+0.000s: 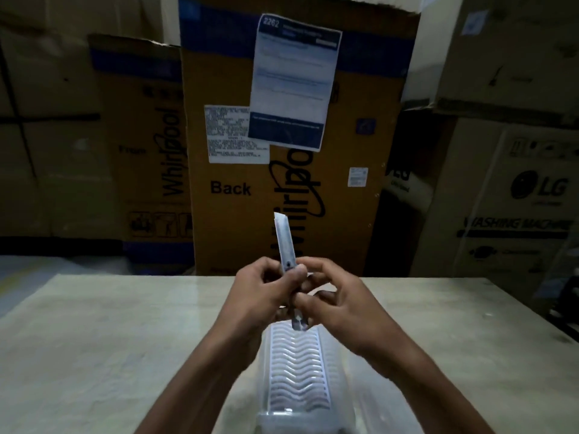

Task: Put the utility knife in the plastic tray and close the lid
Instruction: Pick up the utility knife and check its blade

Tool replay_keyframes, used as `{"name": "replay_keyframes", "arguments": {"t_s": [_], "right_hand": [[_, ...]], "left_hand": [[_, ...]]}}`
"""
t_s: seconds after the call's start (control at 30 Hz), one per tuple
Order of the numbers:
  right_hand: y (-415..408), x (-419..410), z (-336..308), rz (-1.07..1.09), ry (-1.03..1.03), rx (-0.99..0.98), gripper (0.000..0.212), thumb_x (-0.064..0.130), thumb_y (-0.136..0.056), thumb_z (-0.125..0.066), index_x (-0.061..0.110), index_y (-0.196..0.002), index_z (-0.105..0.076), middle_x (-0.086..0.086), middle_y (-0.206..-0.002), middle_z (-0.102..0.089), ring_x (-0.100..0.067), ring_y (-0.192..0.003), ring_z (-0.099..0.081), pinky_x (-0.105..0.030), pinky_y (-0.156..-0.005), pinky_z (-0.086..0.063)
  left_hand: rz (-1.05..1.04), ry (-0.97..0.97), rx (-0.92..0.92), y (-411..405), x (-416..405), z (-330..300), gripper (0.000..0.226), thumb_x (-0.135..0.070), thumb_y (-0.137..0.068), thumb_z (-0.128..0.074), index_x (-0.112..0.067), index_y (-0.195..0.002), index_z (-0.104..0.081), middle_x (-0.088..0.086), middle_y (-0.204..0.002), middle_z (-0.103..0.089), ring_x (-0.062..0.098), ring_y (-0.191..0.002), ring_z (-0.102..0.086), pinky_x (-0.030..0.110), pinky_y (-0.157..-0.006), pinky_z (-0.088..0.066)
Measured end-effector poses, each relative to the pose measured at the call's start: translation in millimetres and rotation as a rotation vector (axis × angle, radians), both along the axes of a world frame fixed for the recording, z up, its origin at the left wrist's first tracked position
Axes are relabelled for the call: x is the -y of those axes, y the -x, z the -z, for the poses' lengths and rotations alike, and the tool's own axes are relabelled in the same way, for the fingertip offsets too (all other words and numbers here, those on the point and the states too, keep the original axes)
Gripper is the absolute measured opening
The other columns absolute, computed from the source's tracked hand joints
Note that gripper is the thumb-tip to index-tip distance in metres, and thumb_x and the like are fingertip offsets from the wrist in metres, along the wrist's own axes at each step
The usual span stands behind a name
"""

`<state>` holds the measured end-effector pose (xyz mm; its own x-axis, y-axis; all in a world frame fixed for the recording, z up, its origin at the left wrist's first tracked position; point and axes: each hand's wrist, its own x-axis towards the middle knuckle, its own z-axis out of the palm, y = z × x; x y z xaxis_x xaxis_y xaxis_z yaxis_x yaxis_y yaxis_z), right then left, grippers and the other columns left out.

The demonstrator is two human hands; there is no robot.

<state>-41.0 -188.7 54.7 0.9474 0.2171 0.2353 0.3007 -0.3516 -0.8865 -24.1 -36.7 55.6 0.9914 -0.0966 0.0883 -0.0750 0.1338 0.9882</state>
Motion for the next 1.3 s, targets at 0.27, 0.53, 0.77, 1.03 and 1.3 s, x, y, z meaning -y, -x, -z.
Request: {"name": "replay_keyframes", "arguments": {"t_s": [0.27,0.53,0.77,1.03,1.3], "right_hand": [[-7,6,4,0.040,-0.107,-0.004,0.027,0.023,-0.093,-0.067,0.040,-0.113,-0.062,-0.002,-0.107,-0.067,-0.017,-0.090,-0.075,-0.028,-0.070,-0.061],[-10,25,-1,0.005,-0.040,-0.015,0.037,0.027,-0.089,-0.072,0.040,-0.121,-0.060,0.008,-0.114,-0.068,-0.015,-0.099,-0.073,-0.038,-0.083,-0.063],[-9,36,-7,-0.017,0.033,0.093,0.069,0.045,-0.073,-0.080,0.051,-0.134,-0.049,0.019,-0.125,-0.064,-0.003,-0.122,-0.060,-0.046,-0.101,-0.055],[-6,45,-14,-0.036,-0.004,0.189,0.069,0.029,-0.074,-0.083,0.044,-0.134,-0.053,0.012,-0.122,-0.068,-0.013,-0.117,-0.065,-0.050,-0.099,-0.056],[-7,51,-16,-0.019,-0.004,0.223,0.067,0.029,-0.075,-0.080,0.040,-0.135,-0.053,0.006,-0.110,-0.070,-0.018,-0.110,-0.069,-0.048,-0.092,-0.060]], "left_hand": [[0.089,-0.083,0.063,-4,2,0,0.024,-0.034,-0.091,-0.063,-0.014,-0.103,-0.068,0.005,-0.086,-0.076,0.021,-0.081,-0.077,0.036,-0.073,-0.062],[0.123,-0.070,0.062,0,4,-3,0.010,-0.018,-0.092,-0.063,-0.008,-0.091,-0.061,0.016,-0.093,-0.074,0.025,-0.087,-0.076,0.044,-0.085,-0.062],[0.270,0.134,-0.031,8,8,-10,0.006,-0.010,-0.094,-0.059,-0.004,-0.096,-0.057,0.014,-0.091,-0.072,0.027,-0.085,-0.074,0.035,-0.071,-0.061],[0.314,0.139,-0.011,15,22,-5,0.017,-0.019,-0.099,-0.053,-0.014,-0.111,-0.064,0.003,-0.073,-0.063,0.015,-0.065,-0.061,0.030,-0.062,-0.052],[0.330,0.154,-0.030,16,28,-3,0.025,-0.032,-0.099,-0.049,-0.014,-0.091,-0.063,0.004,-0.071,-0.063,0.016,-0.064,-0.060,0.031,-0.062,-0.050]]}}
